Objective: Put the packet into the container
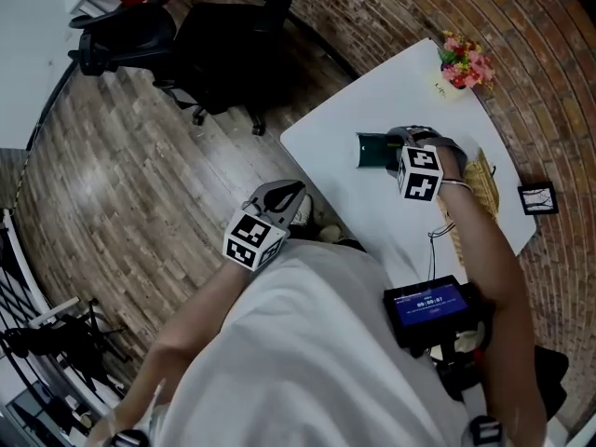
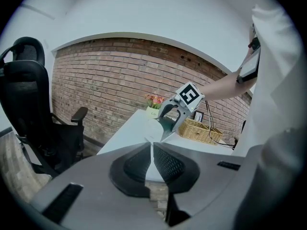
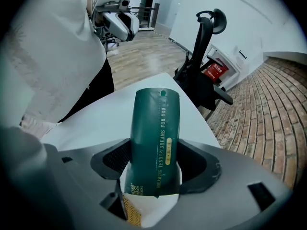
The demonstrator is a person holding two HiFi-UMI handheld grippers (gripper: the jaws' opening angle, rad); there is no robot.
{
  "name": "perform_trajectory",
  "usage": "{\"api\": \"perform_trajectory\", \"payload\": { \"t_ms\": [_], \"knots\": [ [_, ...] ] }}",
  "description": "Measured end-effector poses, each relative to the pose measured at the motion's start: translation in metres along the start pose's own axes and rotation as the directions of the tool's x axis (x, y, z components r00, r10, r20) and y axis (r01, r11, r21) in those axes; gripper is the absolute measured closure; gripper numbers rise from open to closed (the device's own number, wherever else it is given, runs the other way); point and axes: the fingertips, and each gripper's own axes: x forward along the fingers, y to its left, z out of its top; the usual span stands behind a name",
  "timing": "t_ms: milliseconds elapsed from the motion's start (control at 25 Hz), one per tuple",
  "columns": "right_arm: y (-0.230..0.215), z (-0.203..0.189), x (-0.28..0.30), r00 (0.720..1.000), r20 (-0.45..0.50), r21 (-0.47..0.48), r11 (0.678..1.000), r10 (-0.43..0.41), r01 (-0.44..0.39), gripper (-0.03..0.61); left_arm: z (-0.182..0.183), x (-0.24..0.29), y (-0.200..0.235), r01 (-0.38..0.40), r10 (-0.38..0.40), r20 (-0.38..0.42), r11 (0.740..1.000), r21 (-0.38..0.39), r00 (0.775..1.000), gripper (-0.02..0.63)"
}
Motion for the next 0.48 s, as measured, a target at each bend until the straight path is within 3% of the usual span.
{"api": "perform_trajectory", "payload": {
  "t_ms": [480],
  "knots": [
    [0.031,0.0,-0.017,0.999,0.032,0.153,0.988,-0.038,0.032,0.279,0.004,0.008,-0.015,0.074,-0.073,-0.014,0.996,0.049,0.997,0.588]
  ]
}}
